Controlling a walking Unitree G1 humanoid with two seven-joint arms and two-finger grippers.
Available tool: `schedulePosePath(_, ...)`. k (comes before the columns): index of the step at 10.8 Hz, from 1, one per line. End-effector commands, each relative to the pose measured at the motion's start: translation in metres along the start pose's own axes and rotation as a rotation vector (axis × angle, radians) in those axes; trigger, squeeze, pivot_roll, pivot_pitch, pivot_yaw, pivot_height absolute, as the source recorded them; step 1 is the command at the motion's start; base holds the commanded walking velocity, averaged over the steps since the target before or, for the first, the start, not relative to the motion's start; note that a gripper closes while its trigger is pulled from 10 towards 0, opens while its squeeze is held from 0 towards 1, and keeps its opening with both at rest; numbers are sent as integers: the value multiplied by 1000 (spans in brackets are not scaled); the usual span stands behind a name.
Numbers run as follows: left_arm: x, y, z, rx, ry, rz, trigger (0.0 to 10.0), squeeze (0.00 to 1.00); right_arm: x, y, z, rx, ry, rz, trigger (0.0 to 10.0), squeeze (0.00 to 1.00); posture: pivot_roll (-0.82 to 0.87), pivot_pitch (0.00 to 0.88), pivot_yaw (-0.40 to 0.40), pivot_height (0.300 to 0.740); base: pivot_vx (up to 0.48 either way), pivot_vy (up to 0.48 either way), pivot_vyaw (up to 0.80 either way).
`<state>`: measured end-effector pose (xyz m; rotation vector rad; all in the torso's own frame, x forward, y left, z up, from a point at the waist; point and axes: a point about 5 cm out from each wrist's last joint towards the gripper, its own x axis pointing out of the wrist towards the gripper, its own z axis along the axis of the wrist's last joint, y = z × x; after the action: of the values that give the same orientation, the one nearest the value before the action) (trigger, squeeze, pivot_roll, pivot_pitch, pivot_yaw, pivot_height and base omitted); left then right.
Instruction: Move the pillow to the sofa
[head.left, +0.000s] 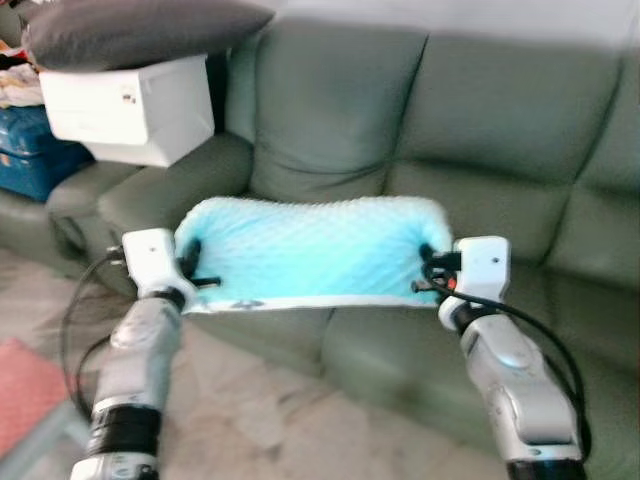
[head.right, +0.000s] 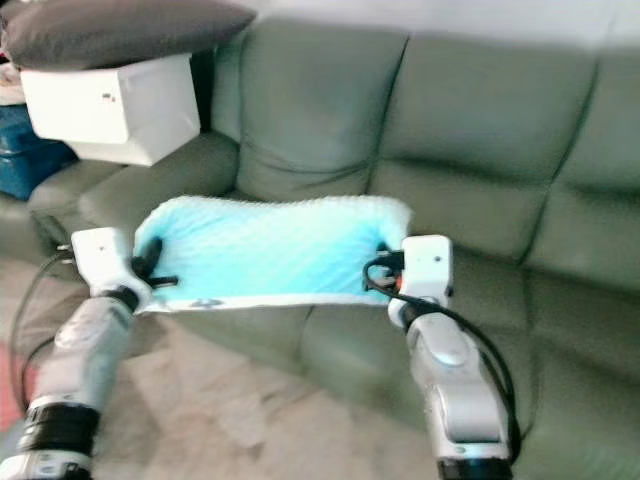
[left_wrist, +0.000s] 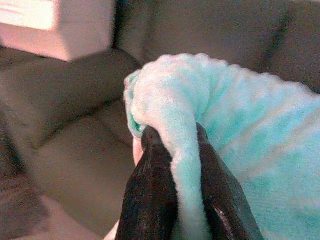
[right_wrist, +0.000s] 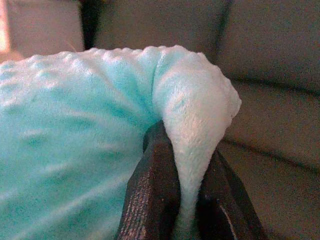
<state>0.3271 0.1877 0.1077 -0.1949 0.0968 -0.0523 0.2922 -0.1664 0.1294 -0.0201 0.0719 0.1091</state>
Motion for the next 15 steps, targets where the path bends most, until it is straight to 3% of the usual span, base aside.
schedulePosePath(1,1,0,8,22,-26,-15,10000,0,2,-3,9,-3,-41,-13,10000,0,-185,0,22,740,0,0,0)
schedulePosePath(7,1,1,7,53,-43,14,10000,0,3,-3,8,-4,-27,-15,10000,0,-181,0,18,740,0,0,-667)
schedulePosePath(15,0,-1,4,8,-31,-22,10000,0,2,-5,7,-8,-23,-21,10000,0,-190,0,16,740,0,0,-798)
